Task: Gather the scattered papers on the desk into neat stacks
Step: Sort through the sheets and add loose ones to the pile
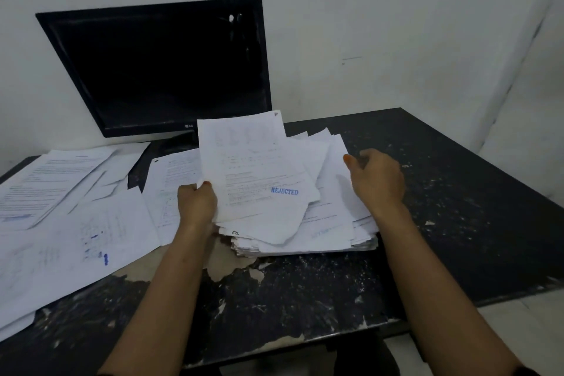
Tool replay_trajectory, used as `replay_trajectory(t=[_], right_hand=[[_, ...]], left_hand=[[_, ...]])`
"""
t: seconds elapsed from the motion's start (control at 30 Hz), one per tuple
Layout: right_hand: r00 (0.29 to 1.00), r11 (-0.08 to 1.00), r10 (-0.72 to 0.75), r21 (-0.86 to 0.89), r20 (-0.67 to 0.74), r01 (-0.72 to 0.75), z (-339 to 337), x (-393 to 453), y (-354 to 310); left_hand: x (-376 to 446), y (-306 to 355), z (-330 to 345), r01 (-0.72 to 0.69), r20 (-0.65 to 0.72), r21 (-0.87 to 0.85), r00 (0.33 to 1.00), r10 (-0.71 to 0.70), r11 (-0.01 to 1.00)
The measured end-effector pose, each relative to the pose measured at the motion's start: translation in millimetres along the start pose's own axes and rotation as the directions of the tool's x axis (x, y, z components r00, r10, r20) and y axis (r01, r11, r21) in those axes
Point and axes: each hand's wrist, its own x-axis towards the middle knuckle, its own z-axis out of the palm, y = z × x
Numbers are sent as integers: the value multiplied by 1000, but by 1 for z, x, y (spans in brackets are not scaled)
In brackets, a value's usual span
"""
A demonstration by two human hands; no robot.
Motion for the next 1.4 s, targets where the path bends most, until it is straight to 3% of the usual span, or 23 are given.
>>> replay_trajectory(t=[0.1,0.23,0.4,0.63,0.77,0.83,0.93,0.97,1.07,1.13,1.23,1.3,1.37,1.4], right_hand=[[987,999,-33,-6,154,34,6,0,-5],[924,987,-5,-146,383,66,13,-2,-13],[902,952,34,-290,430,102,23,-11,-25],[928,933,64,-353,367,75,16,-22,-18],[883,930,32,-337,469,146,7,-29,-17],[872,930,45,-339,487,141,4,-29,-19],[908,928,64,-360,414,99,4,-23,-17],[919,937,84,-344,385,58,4,-20,-15],[914,982,185,-107,362,-157,3,-11,-11],[883,957,222,82,414,-279,5,-8,-9],[855,925,165,224,493,-307,4,-16,-7],[843,918,90,285,531,-277,-1,-21,-8],[835,924,65,283,547,-258,-6,-18,-6],[837,926,73,275,542,-258,-8,-14,-4]], left_hand=[[-5,-5,5,-19,45,51,999,16,999],[-13,-9,7,-111,77,117,992,102,987],[-16,-12,2,-151,27,114,988,149,982],[-26,-17,12,-98,-146,-30,985,93,995],[-35,-16,20,-70,-180,-80,982,54,994],[-35,-16,20,-26,-110,-16,994,24,1000],[-30,-11,11,18,128,245,990,-51,969],[-26,-7,7,6,141,306,989,-52,952],[-10,10,0,-8,84,218,996,-11,976],[-3,22,3,-16,159,93,987,1,996],[-5,23,14,15,356,46,934,-31,999],[-17,17,12,36,479,133,872,-96,990],[-31,12,14,-40,593,246,796,-118,968],[-32,11,16,-54,598,256,794,-114,965]])
